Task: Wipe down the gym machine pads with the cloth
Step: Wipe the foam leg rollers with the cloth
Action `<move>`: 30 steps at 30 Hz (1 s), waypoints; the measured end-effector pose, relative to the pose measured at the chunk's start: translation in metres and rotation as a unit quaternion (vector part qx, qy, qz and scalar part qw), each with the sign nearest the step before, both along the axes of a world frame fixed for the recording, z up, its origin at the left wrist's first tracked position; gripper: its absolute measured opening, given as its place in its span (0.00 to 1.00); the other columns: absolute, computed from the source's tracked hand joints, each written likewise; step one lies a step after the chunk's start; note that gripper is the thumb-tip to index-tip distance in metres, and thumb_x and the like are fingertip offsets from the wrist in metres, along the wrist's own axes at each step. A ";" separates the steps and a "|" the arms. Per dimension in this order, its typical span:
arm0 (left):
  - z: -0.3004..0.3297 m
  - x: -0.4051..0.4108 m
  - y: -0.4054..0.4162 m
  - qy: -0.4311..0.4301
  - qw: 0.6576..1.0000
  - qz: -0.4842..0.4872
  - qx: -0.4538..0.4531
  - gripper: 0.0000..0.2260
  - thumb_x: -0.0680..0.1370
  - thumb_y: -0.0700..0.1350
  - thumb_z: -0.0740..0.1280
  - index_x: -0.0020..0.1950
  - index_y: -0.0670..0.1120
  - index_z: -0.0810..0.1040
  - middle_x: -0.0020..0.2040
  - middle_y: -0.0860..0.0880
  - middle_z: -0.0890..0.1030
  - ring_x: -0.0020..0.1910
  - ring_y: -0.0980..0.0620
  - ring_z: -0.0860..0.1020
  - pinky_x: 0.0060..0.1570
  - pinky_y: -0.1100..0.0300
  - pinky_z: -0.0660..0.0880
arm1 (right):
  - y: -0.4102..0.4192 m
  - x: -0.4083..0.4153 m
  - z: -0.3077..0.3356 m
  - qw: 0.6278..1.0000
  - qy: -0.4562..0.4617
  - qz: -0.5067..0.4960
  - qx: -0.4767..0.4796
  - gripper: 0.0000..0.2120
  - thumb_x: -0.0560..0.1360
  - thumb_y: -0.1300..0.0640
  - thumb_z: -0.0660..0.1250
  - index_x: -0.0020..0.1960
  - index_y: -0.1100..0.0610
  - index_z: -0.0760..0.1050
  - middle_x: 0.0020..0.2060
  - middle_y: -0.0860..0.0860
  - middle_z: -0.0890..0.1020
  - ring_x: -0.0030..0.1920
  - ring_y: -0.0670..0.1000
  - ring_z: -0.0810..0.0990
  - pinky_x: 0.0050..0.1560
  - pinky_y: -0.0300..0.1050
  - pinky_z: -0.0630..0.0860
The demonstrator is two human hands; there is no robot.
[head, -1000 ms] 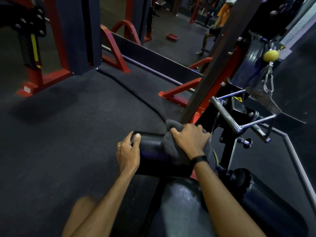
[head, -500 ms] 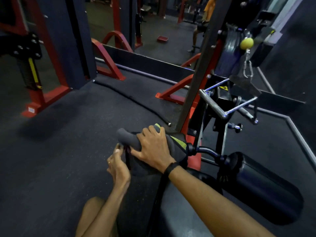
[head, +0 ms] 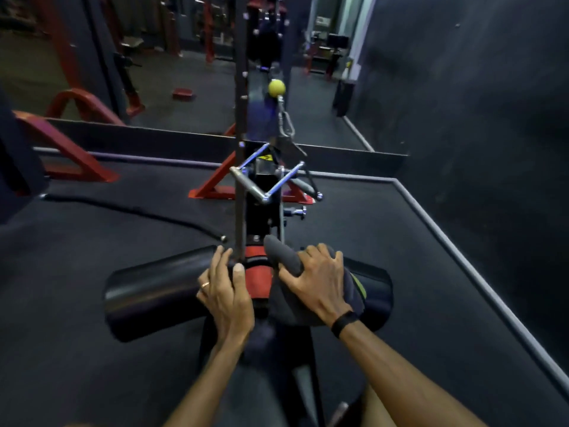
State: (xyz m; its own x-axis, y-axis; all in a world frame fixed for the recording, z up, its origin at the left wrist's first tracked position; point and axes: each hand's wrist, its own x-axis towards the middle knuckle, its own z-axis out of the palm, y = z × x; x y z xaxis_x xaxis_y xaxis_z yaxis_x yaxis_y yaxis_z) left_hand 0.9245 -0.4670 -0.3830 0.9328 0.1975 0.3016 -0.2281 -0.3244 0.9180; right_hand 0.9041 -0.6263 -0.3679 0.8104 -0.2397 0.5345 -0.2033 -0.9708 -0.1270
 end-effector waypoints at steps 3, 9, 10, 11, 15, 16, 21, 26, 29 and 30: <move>-0.005 -0.004 -0.027 0.010 0.998 -0.054 -0.004 0.30 0.76 0.61 0.51 0.70 0.47 0.76 0.70 0.50 0.76 0.68 0.49 0.68 0.63 0.59 0.58 | -0.015 0.010 0.012 0.998 -0.051 -0.032 0.021 0.18 0.68 0.36 0.63 0.37 0.50 0.78 0.36 0.47 0.79 0.45 0.54 0.76 0.46 0.53 0.65; -0.006 0.002 -0.066 0.066 0.991 -0.118 0.011 0.32 0.74 0.61 0.51 0.70 0.47 0.76 0.62 0.43 0.78 0.63 0.43 0.74 0.68 0.47 0.67 | -0.058 0.029 -0.013 0.996 0.045 -0.051 0.060 0.24 0.71 0.32 0.56 0.48 0.48 0.81 0.46 0.48 0.81 0.51 0.54 0.76 0.52 0.56 0.64; -0.005 0.003 -0.074 0.071 0.989 -0.129 0.016 0.31 0.74 0.60 0.53 0.70 0.47 0.76 0.63 0.42 0.78 0.64 0.42 0.74 0.68 0.46 0.67 | -0.065 0.026 -0.021 0.996 0.057 -0.051 0.055 0.25 0.72 0.31 0.55 0.50 0.47 0.81 0.47 0.47 0.82 0.52 0.54 0.77 0.53 0.57 0.65; -0.005 0.006 -0.080 0.073 0.988 -0.137 0.024 0.28 0.75 0.58 0.54 0.70 0.46 0.76 0.64 0.42 0.78 0.64 0.41 0.74 0.69 0.44 0.67 | -0.072 0.023 -0.025 0.996 0.055 -0.051 0.052 0.25 0.72 0.31 0.56 0.50 0.47 0.81 0.47 0.46 0.82 0.52 0.53 0.77 0.53 0.57 0.65; -0.003 0.024 -0.106 0.087 0.981 -0.155 0.079 0.24 0.76 0.52 0.58 0.68 0.44 0.77 0.66 0.44 0.79 0.66 0.43 0.73 0.70 0.48 0.66 | -0.098 0.004 -0.031 0.994 0.021 -0.083 0.072 0.21 0.72 0.32 0.59 0.45 0.46 0.81 0.44 0.44 0.82 0.50 0.51 0.76 0.52 0.56 0.65; -0.002 0.029 -0.111 0.087 0.979 -0.162 0.091 0.23 0.77 0.51 0.59 0.68 0.43 0.77 0.66 0.45 0.79 0.66 0.44 0.72 0.70 0.50 0.66 | -0.106 -0.003 -0.033 0.993 0.013 -0.097 0.072 0.20 0.72 0.32 0.59 0.43 0.46 0.80 0.42 0.44 0.81 0.49 0.51 0.76 0.51 0.55 0.65; -0.009 0.062 -0.145 0.113 0.968 -0.193 0.111 0.17 0.83 0.45 0.61 0.69 0.39 0.75 0.68 0.42 0.76 0.68 0.43 0.73 0.69 0.53 0.65 | -0.151 -0.047 -0.051 0.979 -0.031 -0.160 0.124 0.19 0.71 0.33 0.60 0.43 0.47 0.79 0.44 0.43 0.80 0.50 0.52 0.75 0.49 0.54 0.65; -0.026 0.060 -0.171 0.162 0.948 -0.163 0.221 0.20 0.85 0.50 0.53 0.62 0.39 0.78 0.60 0.36 0.80 0.62 0.37 0.76 0.65 0.48 0.65 | -0.162 -0.060 -0.054 0.943 -0.037 -0.216 0.249 0.20 0.73 0.33 0.61 0.49 0.48 0.80 0.52 0.44 0.80 0.56 0.54 0.74 0.56 0.58 0.68; -0.030 0.055 -0.168 0.132 0.951 -0.142 0.242 0.19 0.85 0.48 0.52 0.58 0.39 0.80 0.56 0.37 0.82 0.59 0.38 0.77 0.64 0.47 0.65 | -0.164 -0.048 -0.044 0.939 0.001 -0.232 0.253 0.17 0.75 0.35 0.63 0.47 0.48 0.80 0.51 0.46 0.81 0.56 0.55 0.74 0.59 0.59 0.67; -0.034 0.055 -0.166 0.113 0.954 -0.139 0.242 0.19 0.85 0.47 0.52 0.58 0.38 0.79 0.56 0.37 0.82 0.58 0.38 0.77 0.63 0.47 0.65 | -0.166 -0.040 -0.039 0.937 0.024 -0.237 0.254 0.20 0.74 0.34 0.61 0.47 0.48 0.80 0.51 0.47 0.81 0.57 0.56 0.74 0.59 0.60 0.68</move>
